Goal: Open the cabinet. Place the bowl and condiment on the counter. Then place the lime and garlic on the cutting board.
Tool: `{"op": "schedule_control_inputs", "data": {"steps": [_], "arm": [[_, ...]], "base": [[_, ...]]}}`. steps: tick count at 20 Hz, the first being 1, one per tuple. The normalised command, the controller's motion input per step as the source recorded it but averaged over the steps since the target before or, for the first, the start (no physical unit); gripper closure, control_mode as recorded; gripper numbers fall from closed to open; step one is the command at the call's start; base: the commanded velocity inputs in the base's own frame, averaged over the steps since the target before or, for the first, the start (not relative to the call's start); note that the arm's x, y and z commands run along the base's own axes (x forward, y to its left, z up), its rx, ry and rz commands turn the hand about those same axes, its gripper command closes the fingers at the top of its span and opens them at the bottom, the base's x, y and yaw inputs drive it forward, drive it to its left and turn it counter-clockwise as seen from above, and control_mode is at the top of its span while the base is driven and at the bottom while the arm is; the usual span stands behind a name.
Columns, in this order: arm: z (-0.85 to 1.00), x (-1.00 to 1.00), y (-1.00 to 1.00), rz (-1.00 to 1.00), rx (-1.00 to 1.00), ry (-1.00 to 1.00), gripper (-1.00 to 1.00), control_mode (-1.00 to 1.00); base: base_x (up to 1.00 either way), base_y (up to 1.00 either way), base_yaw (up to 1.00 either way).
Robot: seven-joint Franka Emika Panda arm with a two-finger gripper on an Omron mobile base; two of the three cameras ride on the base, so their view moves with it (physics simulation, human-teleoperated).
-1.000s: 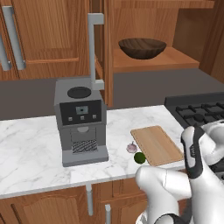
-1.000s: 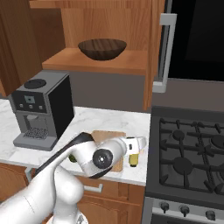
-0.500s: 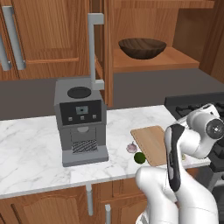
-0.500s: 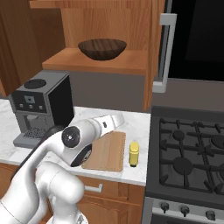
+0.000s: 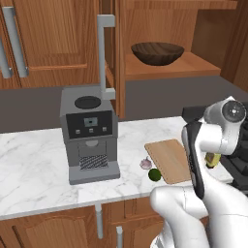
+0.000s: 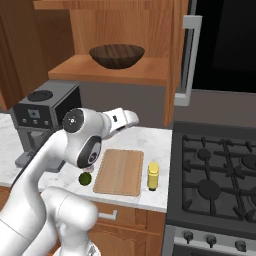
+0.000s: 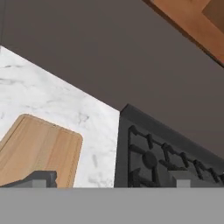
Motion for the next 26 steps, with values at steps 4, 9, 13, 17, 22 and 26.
{"op": "schedule_control_inputs", "data": {"steps": [4, 9, 13, 17, 22, 26], "arm": [[0.0, -0.04, 0.08, 0.0, -0.06, 0.02, -1.0, -1.0], [0.57, 0.03, 0.05, 0.04, -0.12, 0.04, -1.0, -1.0], [0.79, 0.23, 0.05, 0.1, -0.15, 0.15, -1.0, -1.0], [0.61, 0.43, 0.09, 0.06, -0.12, 0.17, -1.0, -1.0], [0.4, 0.39, 0.33, 0.05, -0.12, 0.19, -1.0, -1.0], [0.11, 0.33, 0.39, 0.11, -0.25, 0.01, -1.0, -1.0]], "base": [[0.0, 0.0, 0.0], [0.0, 0.0, 0.0], [0.0, 0.0, 0.0], [0.0, 0.0, 0.0], [0.0, 0.0, 0.0], [0.0, 0.0, 0.0]]}}
